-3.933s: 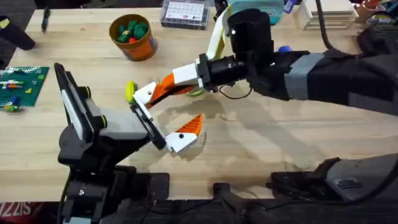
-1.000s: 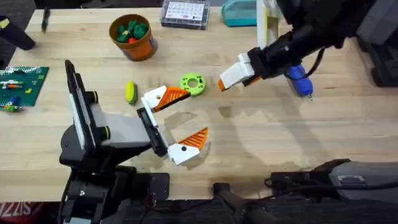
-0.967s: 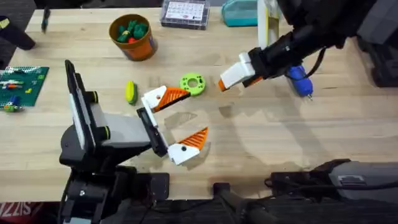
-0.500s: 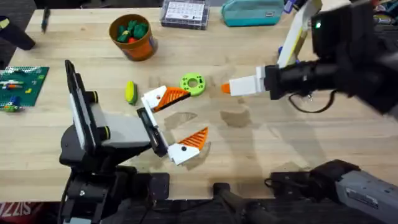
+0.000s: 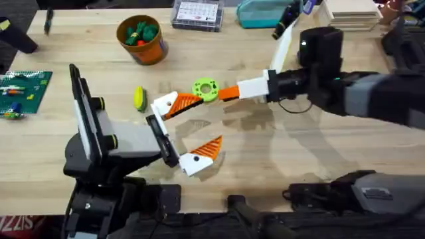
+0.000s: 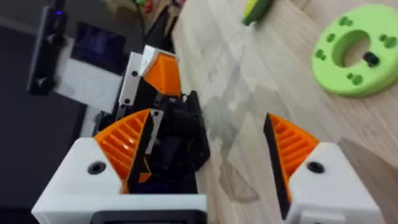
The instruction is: Pick up the gripper from the table and insert it into the empty holder that is missing its gripper. Then pick up a screw, insert it into the mounting hole, and use the screwdriver to tighten it. Finally, clean up the table by picking up the vegetable and placing it into the bucket.
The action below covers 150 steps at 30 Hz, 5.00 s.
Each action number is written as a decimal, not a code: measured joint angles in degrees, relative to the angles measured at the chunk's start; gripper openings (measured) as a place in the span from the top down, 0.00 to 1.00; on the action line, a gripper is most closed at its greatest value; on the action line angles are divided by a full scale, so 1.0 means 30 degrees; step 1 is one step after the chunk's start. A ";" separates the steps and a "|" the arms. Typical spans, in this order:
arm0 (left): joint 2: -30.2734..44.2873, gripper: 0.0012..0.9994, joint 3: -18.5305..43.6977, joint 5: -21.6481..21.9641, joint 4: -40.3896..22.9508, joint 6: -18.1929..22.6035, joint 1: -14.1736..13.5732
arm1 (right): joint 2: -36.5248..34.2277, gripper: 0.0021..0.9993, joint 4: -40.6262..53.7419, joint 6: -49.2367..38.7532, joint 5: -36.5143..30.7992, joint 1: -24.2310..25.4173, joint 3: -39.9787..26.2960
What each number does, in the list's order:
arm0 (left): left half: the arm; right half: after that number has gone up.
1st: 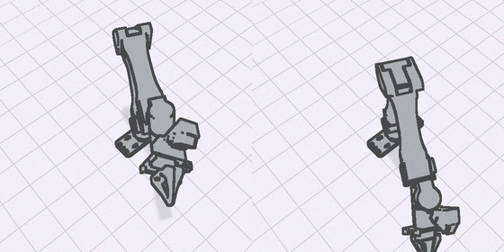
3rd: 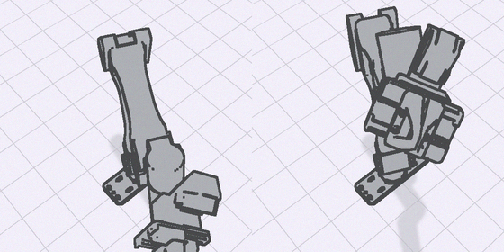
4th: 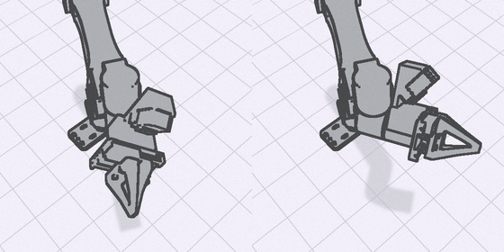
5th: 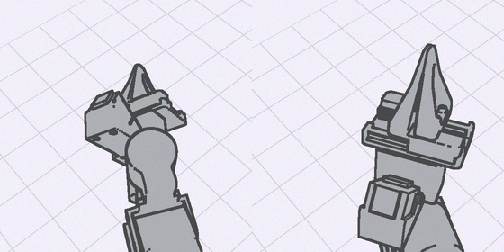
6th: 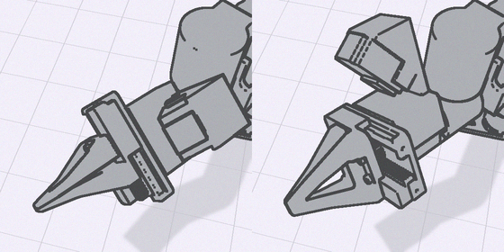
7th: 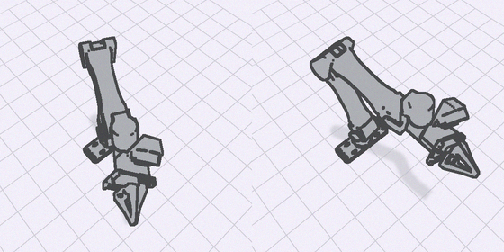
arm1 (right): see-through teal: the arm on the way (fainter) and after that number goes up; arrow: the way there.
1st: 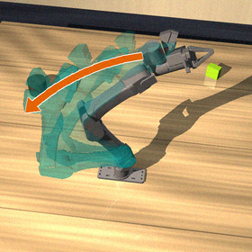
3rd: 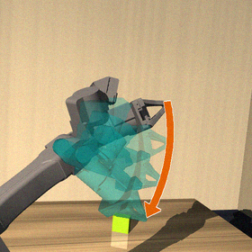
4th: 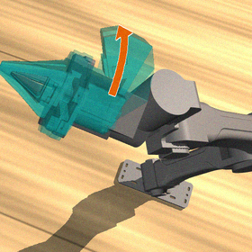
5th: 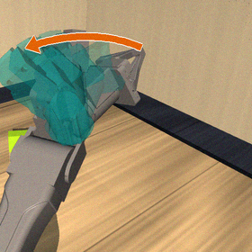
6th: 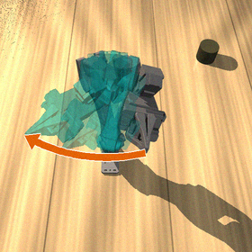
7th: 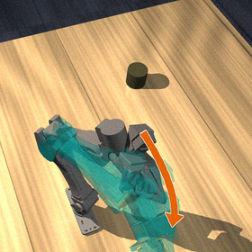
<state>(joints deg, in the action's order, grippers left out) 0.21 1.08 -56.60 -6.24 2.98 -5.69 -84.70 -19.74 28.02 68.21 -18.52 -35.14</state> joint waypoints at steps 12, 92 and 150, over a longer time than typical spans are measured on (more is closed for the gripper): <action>-0.0001 0.00 0.0000 0.0000 0.0000 0.0000 0.0000 | -0.3222 0.04 -0.9137 0.7053 0.2556 -0.1197 0.0022; 0.0073 0.00 0.0000 0.0860 0.0022 -0.0583 0.0124 | -0.4016 1.00 -0.9997 1.0123 -0.1378 -0.3861 -0.1588; 0.0066 0.00 0.0007 0.0204 0.0015 -0.0277 0.0102 | -0.4271 0.12 -0.9822 1.0643 0.0183 -0.3516 -0.1756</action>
<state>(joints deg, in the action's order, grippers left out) 0.40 1.10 -55.99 -6.20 2.15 -5.39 -97.51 -49.21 59.95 68.76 -29.07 -40.40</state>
